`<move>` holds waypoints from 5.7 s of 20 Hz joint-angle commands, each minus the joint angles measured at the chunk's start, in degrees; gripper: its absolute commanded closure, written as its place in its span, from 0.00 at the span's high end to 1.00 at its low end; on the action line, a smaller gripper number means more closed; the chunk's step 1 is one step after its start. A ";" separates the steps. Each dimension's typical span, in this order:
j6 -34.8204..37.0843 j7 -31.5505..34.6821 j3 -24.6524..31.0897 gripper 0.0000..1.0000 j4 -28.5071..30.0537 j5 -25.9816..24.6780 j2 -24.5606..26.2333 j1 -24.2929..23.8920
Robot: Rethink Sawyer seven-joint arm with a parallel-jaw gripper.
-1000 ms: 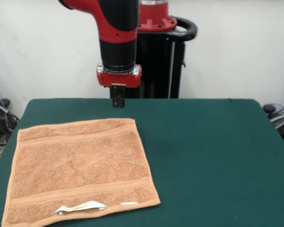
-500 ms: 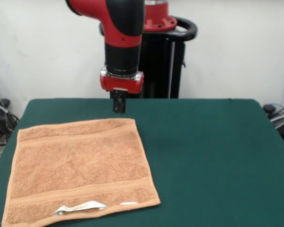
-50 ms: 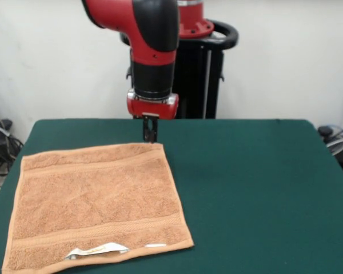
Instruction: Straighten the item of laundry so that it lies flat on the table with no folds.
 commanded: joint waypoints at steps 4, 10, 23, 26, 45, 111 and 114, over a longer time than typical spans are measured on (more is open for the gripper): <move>-7.15 22.12 9.58 0.00 2.92 2.53 5.08 -0.06; -10.21 24.77 10.27 0.00 2.05 2.17 7.73 0.79; -13.96 26.34 10.04 0.00 -0.32 0.52 11.13 0.46; -11.61 26.58 10.36 0.00 0.65 1.83 9.11 0.93; -4.01 20.18 9.78 0.00 -1.39 -1.44 7.18 -3.41; 15.66 21.48 11.51 0.00 -3.91 -5.22 -0.69 -7.99; 14.17 20.97 11.61 0.00 -5.20 -5.81 1.29 -8.34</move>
